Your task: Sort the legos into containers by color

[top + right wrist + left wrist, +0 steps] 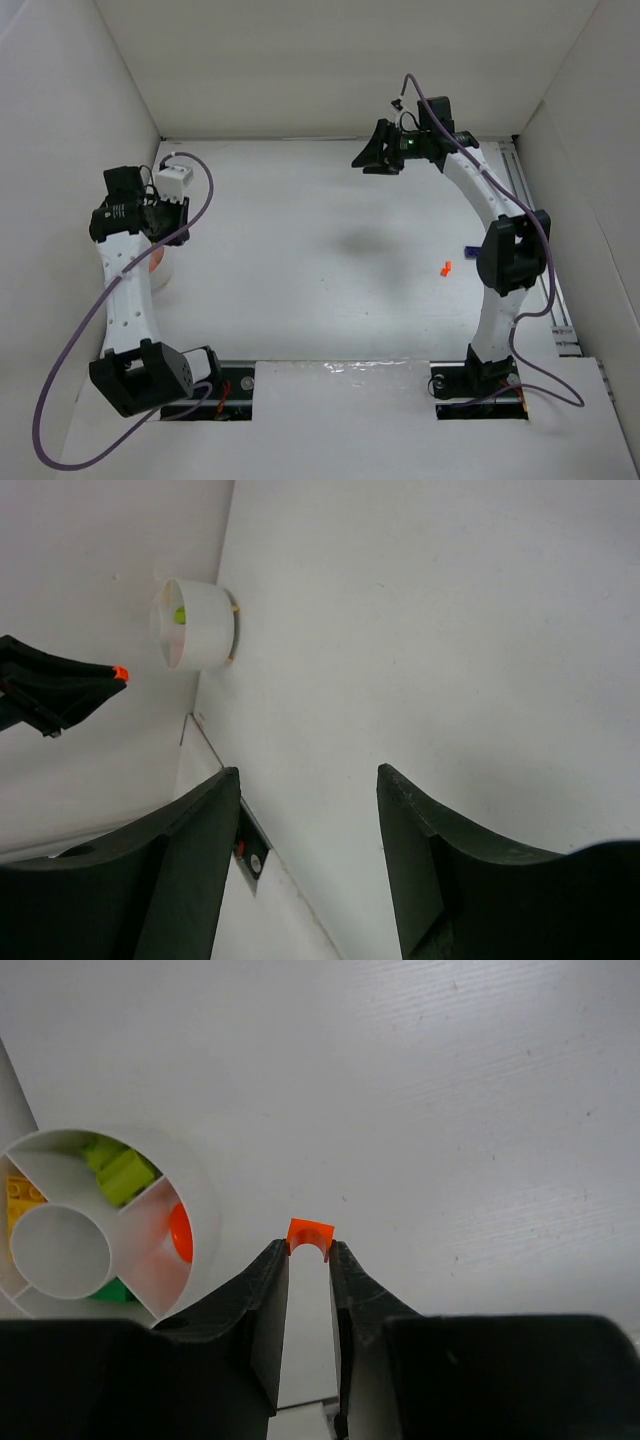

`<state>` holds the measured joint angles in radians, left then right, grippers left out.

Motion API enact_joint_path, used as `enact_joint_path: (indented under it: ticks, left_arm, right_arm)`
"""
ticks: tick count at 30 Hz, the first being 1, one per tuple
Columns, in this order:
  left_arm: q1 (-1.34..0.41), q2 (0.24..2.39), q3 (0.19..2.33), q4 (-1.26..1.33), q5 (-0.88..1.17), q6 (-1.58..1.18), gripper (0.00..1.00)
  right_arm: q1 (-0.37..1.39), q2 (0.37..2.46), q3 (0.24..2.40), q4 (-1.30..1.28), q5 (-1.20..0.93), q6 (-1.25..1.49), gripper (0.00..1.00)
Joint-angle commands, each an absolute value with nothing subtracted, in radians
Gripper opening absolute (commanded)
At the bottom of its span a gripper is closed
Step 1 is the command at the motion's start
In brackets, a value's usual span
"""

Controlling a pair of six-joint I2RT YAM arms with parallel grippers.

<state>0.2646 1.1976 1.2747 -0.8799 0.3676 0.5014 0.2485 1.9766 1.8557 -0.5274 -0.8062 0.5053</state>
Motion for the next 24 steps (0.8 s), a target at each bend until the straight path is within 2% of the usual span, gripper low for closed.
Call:
enact_joint_path:
  ticks: [1, 13, 24]
  left_arm:
    - [0.31, 1.19, 1.328, -1.017, 0.37, 0.56, 0.0]
    - [0.52, 1.29, 1.359, -1.127, 0.333, 0.62, 0.0]
    - [0.52, 1.437, 1.482, -1.127, 0.272, 0.522, 0.0]
  right_arm:
    - [0.247, 1.93, 1.855, -0.538, -0.782, 0.466, 0.62]
    - [0.247, 1.931, 1.864, -0.548, -0.795, 0.457, 0.61]
    - [0.247, 1.95, 1.896, -0.548, -0.824, 0.466, 0.59]
